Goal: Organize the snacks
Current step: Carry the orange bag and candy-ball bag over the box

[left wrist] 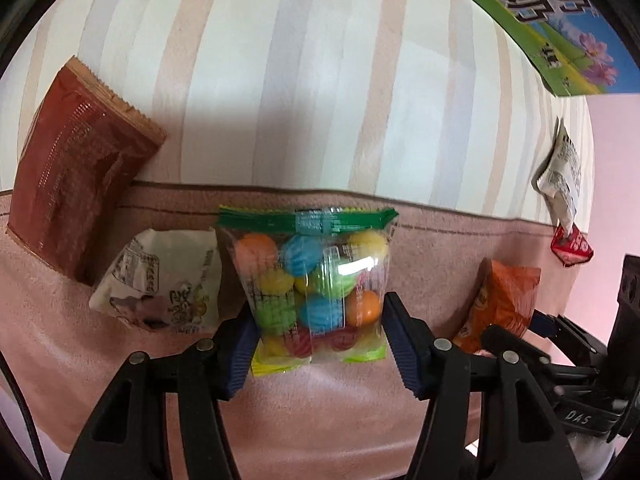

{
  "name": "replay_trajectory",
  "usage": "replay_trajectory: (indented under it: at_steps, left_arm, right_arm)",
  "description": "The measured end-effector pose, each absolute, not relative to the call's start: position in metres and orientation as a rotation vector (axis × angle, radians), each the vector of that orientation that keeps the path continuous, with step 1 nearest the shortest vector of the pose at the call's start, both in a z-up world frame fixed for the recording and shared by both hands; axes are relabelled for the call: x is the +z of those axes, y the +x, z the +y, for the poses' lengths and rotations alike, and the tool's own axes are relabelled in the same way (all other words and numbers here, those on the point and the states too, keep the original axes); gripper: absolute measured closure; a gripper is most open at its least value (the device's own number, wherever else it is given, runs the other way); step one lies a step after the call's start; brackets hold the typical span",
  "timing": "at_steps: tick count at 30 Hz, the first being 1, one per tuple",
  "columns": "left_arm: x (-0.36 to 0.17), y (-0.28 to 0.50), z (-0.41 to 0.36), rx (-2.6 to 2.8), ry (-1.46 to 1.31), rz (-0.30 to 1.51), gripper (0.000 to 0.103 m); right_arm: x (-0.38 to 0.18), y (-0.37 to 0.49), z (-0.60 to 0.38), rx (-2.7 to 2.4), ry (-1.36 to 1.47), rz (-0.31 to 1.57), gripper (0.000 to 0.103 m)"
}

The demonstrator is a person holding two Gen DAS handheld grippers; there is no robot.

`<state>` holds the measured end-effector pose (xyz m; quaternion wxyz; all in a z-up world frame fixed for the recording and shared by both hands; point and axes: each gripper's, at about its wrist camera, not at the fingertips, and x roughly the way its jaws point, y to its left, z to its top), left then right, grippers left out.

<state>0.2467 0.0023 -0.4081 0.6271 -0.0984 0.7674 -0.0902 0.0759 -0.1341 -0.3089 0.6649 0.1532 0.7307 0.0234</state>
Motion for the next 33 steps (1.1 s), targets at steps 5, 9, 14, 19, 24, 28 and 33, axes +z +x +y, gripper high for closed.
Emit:
replay_trajectory:
  at_steps: [5,9,14,19,24,28,33]
  left_arm:
    - [-0.409,0.252,0.007,-0.185,-0.192,1.734,0.046]
    - [-0.408,0.244,-0.007,-0.168,-0.114,1.696,0.049]
    - [-0.393,0.225,-0.040,-0.155,-0.075,1.667,0.052]
    - [-0.380,0.208,-0.047,-0.152,-0.062,1.644,0.053]
    - [-0.363,0.201,-0.042,-0.170,-0.067,1.629,0.053]
    - [-0.341,0.198,-0.046,-0.195,-0.066,1.605,0.053]
    - [-0.300,0.201,-0.044,-0.236,-0.106,1.545,0.053]
  right_arm:
    - [-0.304,0.077,-0.138,-0.001,0.349,1.605,0.027]
    - [-0.309,0.079,-0.121,-0.006,0.334,1.622,0.034]
    - [-0.317,0.082,-0.116,-0.005,0.283,1.609,0.042]
    - [-0.316,0.075,-0.094,-0.001,0.250,1.578,0.049]
    - [-0.301,0.072,-0.106,0.029,0.263,1.569,0.052]
    - [-0.282,0.070,-0.106,0.071,0.271,1.543,0.053]
    - [-0.249,0.078,-0.106,0.128,0.291,1.485,0.054]
